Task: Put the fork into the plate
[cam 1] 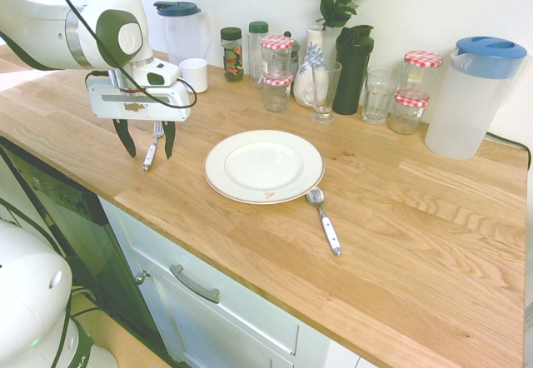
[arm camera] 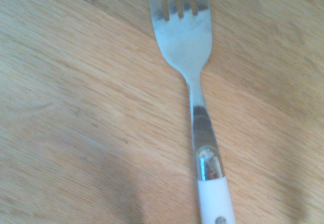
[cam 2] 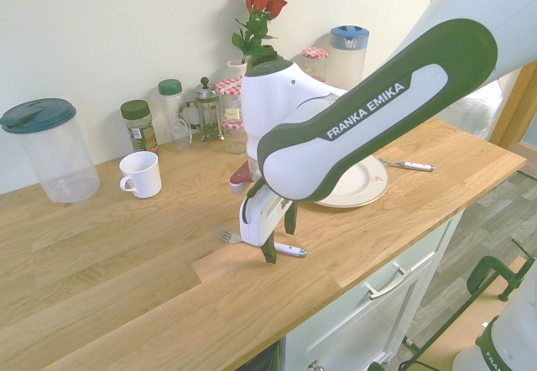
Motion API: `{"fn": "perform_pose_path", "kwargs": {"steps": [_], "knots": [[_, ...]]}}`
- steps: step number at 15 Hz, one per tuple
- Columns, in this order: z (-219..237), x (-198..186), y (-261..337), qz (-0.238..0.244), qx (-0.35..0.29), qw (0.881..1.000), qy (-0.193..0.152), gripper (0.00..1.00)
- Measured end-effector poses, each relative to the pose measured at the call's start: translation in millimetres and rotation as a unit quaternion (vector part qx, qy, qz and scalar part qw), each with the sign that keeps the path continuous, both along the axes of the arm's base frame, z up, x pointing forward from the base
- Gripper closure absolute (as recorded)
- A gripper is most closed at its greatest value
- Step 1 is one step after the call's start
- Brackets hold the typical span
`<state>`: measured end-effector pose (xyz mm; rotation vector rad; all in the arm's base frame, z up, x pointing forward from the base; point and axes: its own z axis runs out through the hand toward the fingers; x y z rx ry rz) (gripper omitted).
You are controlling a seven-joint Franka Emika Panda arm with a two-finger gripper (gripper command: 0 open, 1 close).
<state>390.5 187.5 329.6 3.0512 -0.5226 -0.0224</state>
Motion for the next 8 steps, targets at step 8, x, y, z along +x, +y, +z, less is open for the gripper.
{"fn": "perform_pose_path", "kwargs": {"steps": [8], "knots": [[-5.8, 6.2, 1.1, 0.014, 0.005, 1.000, 0.003, 1.00]]}}
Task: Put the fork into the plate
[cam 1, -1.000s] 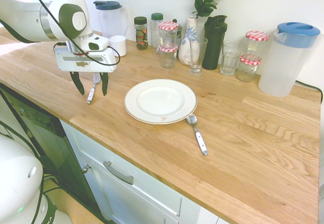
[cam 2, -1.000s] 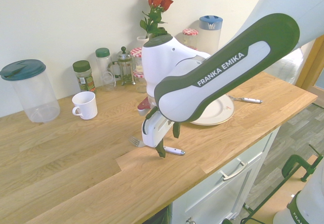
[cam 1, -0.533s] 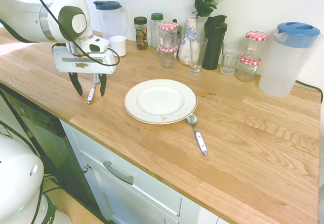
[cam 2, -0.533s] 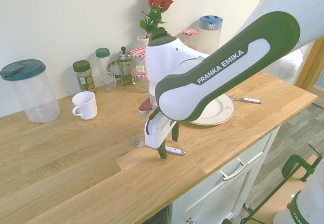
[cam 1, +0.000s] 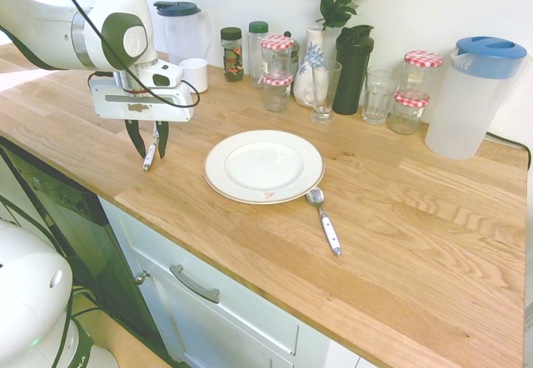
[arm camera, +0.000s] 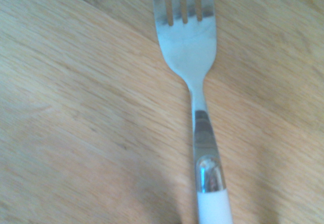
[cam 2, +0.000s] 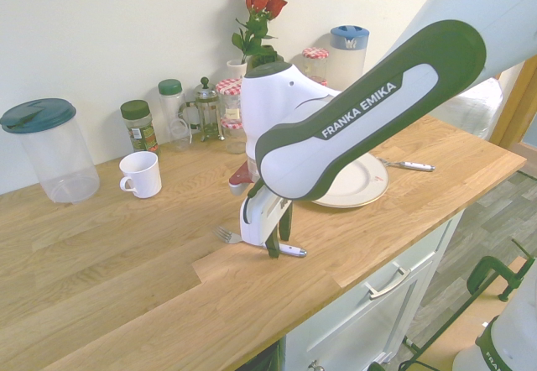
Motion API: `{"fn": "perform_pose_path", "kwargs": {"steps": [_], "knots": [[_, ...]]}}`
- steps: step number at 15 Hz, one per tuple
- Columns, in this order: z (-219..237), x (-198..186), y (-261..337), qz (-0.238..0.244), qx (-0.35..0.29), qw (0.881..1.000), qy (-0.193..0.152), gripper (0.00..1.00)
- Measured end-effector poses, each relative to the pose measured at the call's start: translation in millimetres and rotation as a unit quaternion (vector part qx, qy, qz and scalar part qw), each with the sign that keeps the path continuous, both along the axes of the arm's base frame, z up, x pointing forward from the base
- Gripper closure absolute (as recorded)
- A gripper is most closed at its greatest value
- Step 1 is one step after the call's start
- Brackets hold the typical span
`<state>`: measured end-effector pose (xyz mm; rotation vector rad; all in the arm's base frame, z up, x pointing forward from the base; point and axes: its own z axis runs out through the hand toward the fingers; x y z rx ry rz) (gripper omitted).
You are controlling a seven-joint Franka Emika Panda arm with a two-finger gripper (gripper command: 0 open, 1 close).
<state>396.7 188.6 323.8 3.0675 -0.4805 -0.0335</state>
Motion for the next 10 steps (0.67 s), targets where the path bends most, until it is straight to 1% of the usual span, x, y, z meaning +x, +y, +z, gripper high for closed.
{"fn": "perform_pose_path", "kwargs": {"steps": [10], "knots": [[0.7, 2.3, 3.8, 0.005, 0.002, 1.000, -0.002, 1.00]]}}
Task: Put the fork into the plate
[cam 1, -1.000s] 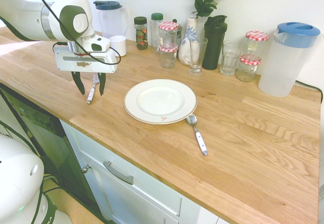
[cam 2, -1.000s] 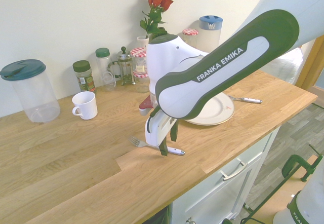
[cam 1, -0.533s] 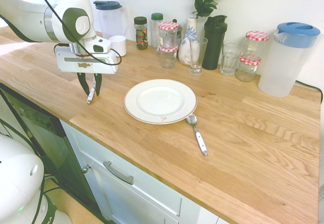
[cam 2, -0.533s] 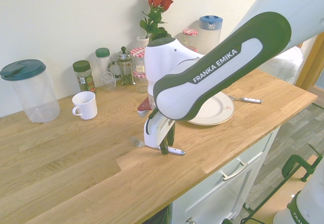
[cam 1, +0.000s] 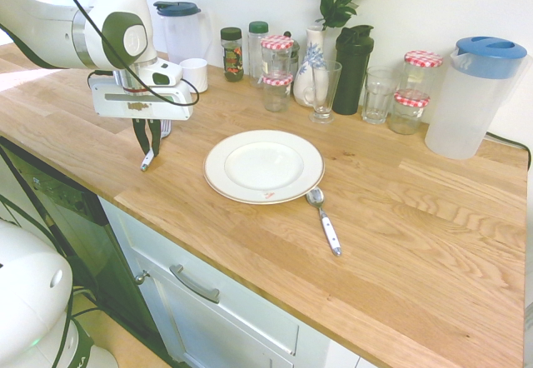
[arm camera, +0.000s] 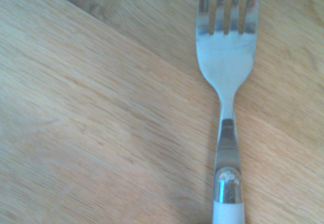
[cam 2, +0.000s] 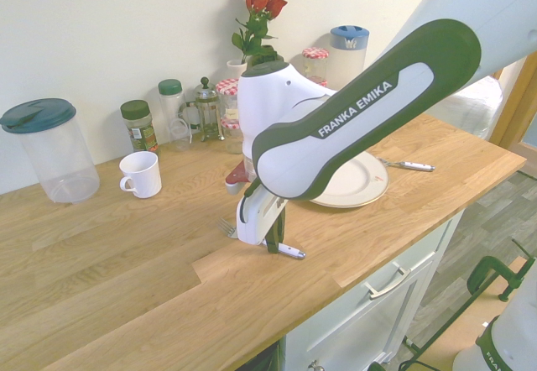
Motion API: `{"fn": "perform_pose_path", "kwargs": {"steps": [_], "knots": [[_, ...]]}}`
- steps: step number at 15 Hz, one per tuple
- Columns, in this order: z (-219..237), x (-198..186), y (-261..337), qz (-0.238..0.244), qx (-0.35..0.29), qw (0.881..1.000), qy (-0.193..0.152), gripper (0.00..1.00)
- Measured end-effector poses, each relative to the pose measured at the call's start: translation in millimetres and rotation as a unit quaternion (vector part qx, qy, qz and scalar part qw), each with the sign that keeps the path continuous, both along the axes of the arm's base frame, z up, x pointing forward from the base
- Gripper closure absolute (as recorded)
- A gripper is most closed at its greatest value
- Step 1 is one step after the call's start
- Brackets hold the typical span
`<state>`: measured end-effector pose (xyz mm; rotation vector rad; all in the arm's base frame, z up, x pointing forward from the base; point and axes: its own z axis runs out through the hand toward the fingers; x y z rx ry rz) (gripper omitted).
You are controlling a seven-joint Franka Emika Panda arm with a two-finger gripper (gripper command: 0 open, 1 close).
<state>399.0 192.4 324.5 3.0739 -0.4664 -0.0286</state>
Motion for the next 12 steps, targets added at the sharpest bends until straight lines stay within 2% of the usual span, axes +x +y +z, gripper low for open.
{"fn": "perform_pose_path", "kwargs": {"steps": [5, 9, 12], "knots": [[5.2, 4.3, -8.0, -0.009, 0.003, 1.000, -0.007, 1.00], [37.9, 7.8, -22.0, -0.020, 0.020, 0.999, -0.035, 1.00], [62.1, 11.9, -62.5, -0.045, 0.042, 0.997, -0.049, 1.00]]}}
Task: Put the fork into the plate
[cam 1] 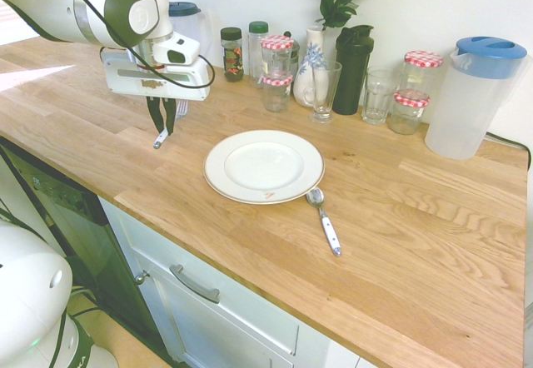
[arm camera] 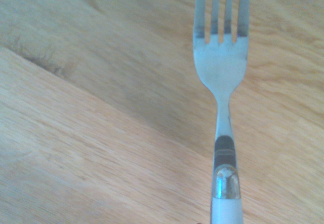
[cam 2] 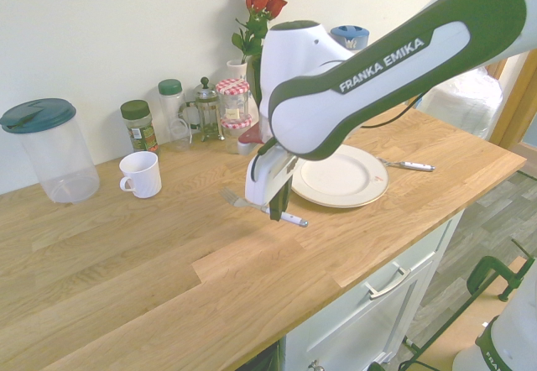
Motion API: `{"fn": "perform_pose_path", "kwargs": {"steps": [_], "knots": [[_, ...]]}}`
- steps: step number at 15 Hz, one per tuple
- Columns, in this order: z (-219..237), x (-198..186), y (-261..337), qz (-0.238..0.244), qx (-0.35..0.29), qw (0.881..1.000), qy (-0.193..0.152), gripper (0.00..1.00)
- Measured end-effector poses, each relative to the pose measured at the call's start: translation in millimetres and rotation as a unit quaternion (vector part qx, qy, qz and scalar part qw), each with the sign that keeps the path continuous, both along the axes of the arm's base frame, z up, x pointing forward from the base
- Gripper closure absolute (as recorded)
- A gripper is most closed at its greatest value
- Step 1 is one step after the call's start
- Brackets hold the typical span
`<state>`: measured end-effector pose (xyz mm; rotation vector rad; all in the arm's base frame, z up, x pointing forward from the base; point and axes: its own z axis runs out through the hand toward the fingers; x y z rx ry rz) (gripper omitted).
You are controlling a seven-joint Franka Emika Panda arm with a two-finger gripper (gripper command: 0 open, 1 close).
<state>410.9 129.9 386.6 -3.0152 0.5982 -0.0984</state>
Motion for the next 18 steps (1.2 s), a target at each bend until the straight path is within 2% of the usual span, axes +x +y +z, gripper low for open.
{"fn": "perform_pose_path", "kwargs": {"steps": [5, 9, 18], "knots": [[18.9, 5.6, -86.1, -0.043, 0.035, 0.998, -0.008, 1.00], [10.9, 9.9, -140.9, -0.069, 0.051, 0.996, -0.003, 1.00], [-21.1, 50.0, -186.3, -0.089, 0.069, 0.993, 0.030, 1.00]]}}
